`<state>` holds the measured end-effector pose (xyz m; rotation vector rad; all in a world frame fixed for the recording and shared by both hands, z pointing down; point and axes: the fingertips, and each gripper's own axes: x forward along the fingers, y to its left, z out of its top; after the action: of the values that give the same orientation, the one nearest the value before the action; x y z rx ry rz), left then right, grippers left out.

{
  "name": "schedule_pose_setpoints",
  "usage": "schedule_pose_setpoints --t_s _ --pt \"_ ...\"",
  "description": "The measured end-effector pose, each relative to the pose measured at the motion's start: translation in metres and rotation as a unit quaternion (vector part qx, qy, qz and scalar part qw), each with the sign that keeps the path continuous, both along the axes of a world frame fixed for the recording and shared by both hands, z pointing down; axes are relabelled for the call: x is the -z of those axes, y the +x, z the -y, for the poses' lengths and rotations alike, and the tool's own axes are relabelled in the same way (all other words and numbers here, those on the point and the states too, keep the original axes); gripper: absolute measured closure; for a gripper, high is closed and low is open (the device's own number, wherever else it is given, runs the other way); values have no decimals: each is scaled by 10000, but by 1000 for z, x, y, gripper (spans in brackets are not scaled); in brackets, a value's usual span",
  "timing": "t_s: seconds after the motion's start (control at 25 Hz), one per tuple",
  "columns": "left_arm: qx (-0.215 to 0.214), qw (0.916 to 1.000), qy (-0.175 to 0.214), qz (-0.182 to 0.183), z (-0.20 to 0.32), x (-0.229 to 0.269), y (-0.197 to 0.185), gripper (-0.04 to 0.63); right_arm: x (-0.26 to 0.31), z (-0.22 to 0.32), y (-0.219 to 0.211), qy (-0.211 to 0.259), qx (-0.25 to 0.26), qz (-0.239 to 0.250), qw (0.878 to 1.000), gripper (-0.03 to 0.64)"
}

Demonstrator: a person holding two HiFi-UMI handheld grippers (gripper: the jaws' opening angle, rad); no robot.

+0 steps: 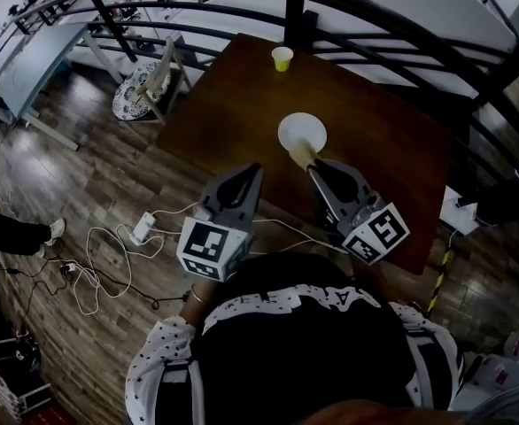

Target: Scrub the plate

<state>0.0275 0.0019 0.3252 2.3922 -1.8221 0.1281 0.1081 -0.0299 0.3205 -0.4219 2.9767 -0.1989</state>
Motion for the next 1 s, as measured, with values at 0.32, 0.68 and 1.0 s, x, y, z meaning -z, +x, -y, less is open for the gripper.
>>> schedule_pose_setpoints --t_s 0.32,0.68,1.0 --pt "202 9997 26 -111 11 -4 0 580 -5 11 0 26 102 8 9999 568" --pt "193 9997 12 -169 10 -7 0 580 -11 7 2 -22 90 -19 10000 568" --pt "106 9997 -35 -209 17 -9 7 580 -11 11 9 -25 24 -43 10000 568"
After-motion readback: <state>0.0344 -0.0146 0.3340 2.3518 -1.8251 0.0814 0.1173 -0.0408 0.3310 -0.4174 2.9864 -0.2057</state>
